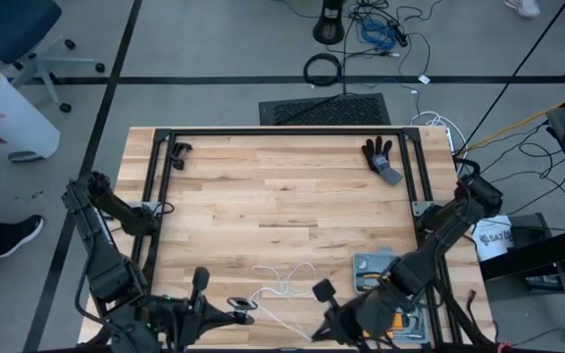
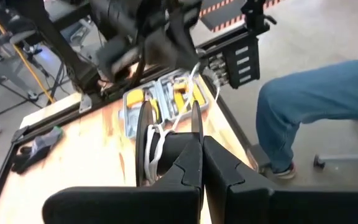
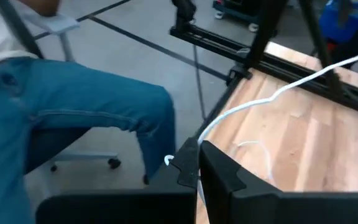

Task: Coil cords
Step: Coil the white cable wire onto the spool

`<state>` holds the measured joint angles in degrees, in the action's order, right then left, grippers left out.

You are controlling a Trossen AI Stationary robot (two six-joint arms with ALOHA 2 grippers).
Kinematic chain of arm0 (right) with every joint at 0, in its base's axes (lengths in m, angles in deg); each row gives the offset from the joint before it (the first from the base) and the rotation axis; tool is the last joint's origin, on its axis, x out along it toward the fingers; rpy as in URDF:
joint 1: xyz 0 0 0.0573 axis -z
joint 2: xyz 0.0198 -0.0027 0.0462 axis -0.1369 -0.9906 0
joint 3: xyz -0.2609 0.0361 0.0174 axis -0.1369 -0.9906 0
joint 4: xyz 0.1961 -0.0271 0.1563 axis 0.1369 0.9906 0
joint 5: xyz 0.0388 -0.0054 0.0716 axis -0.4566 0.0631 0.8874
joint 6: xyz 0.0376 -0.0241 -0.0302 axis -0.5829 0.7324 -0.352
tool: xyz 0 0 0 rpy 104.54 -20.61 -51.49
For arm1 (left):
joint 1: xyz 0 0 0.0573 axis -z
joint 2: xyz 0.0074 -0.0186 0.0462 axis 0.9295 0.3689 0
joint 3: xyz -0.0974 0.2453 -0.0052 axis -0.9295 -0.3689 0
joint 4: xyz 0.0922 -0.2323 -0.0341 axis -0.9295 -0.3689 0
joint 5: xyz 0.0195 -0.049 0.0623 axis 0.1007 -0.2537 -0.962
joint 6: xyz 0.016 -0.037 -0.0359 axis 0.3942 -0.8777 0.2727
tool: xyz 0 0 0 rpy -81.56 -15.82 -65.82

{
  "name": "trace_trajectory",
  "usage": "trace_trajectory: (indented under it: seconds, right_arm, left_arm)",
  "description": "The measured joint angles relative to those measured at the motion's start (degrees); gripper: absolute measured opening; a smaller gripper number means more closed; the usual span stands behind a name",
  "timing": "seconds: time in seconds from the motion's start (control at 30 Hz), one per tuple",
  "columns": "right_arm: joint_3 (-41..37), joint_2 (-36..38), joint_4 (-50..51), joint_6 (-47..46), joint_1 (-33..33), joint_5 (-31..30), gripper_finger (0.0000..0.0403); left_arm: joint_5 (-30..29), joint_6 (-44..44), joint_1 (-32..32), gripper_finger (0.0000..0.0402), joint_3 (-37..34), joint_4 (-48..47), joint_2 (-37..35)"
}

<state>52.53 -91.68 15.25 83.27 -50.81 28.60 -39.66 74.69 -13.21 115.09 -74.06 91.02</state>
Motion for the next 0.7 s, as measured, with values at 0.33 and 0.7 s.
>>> trace_trajectory:
  seconds: [0.33,0.7]
  right_arm:
    - [6.97,0.02,7.08,-1.02,-5.68,-1.26,0.0000]
    - [11.42,0.02,9.36,5.13,-8.17,-12.99,0.0000]
  left_arm:
    - [-0.23,-1.10,-2.90,0.0002,-0.03,-0.25,0.01]
    - [9.74,-2.30,-8.35,0.0002,-4.89,1.94,0.02]
